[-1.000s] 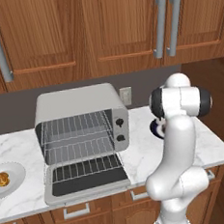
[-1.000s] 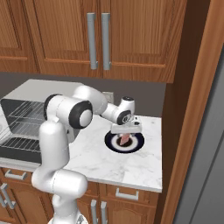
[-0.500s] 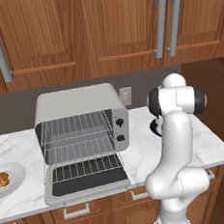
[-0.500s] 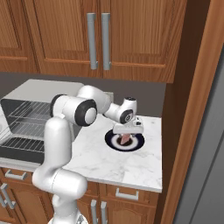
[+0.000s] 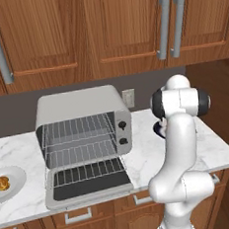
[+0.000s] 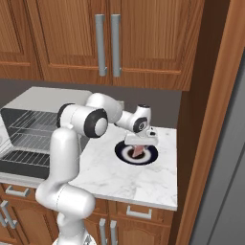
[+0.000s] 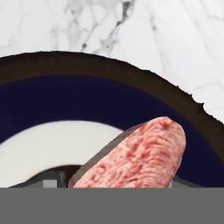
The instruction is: Open the toaster oven door. Place the bread on the top rack in the toaster oven and place the steak on the bottom rack.
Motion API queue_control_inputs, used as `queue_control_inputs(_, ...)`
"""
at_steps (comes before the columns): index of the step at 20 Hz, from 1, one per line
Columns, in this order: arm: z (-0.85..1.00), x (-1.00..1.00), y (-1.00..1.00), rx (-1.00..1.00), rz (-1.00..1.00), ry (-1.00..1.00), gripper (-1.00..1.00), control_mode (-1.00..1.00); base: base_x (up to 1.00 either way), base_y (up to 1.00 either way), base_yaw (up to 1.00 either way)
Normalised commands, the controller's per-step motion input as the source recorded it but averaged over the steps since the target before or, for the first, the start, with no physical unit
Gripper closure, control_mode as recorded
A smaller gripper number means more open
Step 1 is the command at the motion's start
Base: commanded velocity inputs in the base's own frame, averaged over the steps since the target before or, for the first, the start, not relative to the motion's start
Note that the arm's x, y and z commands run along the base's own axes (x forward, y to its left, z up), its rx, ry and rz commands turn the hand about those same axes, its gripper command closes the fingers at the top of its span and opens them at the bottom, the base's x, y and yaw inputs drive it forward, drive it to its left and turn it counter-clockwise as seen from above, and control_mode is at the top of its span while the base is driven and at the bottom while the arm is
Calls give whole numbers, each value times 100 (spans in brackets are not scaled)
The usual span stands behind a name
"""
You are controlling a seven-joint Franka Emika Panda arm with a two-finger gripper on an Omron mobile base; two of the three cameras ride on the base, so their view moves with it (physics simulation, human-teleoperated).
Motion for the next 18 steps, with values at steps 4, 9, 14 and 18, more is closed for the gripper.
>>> queue_control_inputs(4,-1,-17,0,2,0,1,100,-100,0,0,0)
queue_control_inputs(9,7,-35,2,9,0,0,100,-100,0,0,0)
queue_control_inputs(14,13,-56,9,7,0,0,100,-100,0,0,0)
queue_control_inputs(18,14,-53,28,0,1,0,100,-100,0,0,0)
